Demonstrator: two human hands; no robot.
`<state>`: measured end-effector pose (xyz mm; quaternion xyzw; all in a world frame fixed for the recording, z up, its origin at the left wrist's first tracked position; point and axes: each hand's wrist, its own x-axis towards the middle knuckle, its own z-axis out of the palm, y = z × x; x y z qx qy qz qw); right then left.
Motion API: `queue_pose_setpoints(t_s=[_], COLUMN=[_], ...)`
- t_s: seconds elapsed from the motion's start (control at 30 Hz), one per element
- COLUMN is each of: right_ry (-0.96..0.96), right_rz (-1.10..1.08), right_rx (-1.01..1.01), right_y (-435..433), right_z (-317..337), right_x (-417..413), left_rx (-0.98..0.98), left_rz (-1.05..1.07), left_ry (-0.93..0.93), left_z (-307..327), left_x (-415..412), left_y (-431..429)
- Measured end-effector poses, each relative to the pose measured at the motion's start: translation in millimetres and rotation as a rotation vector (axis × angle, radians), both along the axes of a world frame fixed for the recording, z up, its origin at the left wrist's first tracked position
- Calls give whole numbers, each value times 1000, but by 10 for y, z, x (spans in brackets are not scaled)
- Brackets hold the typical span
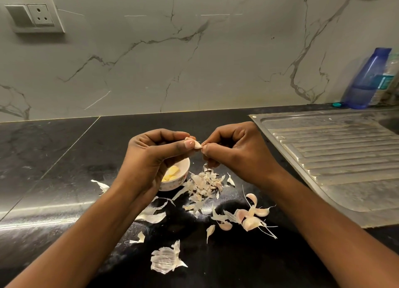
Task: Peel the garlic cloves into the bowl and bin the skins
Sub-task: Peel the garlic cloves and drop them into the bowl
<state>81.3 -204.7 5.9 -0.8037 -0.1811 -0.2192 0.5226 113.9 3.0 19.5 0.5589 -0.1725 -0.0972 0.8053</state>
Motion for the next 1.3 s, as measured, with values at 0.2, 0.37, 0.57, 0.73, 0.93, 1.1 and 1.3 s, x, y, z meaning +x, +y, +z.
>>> queue_pose_setpoints(t_s=[0.2, 0.37, 0.57, 0.73, 0.93, 1.1, 1.3], right_ry=[45, 56, 139, 186, 151, 115, 84], right_rz=[-25, -74, -87, -53, -47, -45, -79], right_rx=[102, 107, -139, -247, -151, -211, -286], right_y=[-40, -116, -226, -229, -224, -244, -243], right_z=[43, 82, 89, 63, 110, 95, 97], right_x=[1, 14, 39, 31, 27, 39, 21], left_rx=[-96, -123, -108, -85, -52, -9, 36], left_rz=[-42, -35, -38, -60, -58, -61, -48], left_ry=[102, 133, 147, 154, 157, 136, 73], left_z=[29, 40, 36, 18, -13, -42, -64], left_x=[10, 39, 46, 49, 73, 77, 98], left_y=[11, 34, 35, 26, 19, 2, 21])
